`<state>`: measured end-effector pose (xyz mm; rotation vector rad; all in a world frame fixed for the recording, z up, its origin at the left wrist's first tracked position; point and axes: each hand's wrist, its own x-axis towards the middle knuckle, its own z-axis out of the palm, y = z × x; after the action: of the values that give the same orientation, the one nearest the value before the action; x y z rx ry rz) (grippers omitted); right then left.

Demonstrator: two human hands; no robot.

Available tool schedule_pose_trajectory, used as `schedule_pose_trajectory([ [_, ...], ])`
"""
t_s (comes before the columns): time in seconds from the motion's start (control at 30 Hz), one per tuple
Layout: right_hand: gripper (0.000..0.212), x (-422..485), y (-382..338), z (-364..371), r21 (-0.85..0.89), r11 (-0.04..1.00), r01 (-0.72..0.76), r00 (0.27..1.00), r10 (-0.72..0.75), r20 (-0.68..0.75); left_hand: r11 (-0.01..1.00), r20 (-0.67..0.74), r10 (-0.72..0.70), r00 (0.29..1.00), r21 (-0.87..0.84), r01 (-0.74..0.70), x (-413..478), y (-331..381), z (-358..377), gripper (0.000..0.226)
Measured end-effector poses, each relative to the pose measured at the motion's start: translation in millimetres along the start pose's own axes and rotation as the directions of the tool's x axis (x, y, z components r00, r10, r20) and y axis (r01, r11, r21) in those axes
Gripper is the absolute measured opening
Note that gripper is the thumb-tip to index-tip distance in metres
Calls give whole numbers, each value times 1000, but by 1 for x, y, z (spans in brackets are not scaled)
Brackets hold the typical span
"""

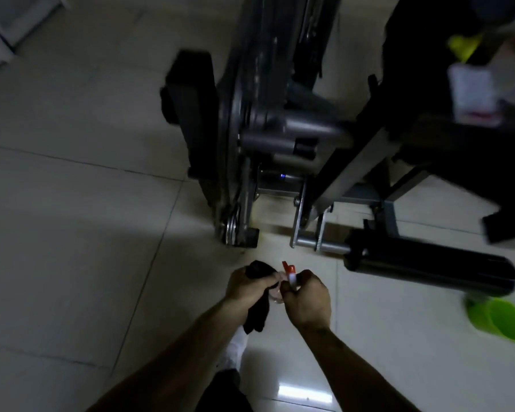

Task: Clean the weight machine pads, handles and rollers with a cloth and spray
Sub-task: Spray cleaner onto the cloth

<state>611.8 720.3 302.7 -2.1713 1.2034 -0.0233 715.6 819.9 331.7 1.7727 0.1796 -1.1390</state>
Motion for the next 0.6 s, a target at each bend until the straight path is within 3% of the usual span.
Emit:
schedule_pose_trajectory([
  [0.13,27,-65,-87,-108,100,994,40,999,-41,8,999,-64,-29,998,27,31,-124,81,-24,11],
  [0.33,16,-127,-219,-238,228,971,77,997,-77,-11,995,-248,-57,967,-91,36,-243,179,-94,15],
  [0.47,15,-151,-315,-300,363,917,166,986,-144,-86,986,-200,-55,978,-165,21,-286,239,-150,20],
  [0.6,18,-165,-400,-318,500,828,252,967,-194,-167,960,-54,-85,995,-272,67,-304,275,-206,36],
])
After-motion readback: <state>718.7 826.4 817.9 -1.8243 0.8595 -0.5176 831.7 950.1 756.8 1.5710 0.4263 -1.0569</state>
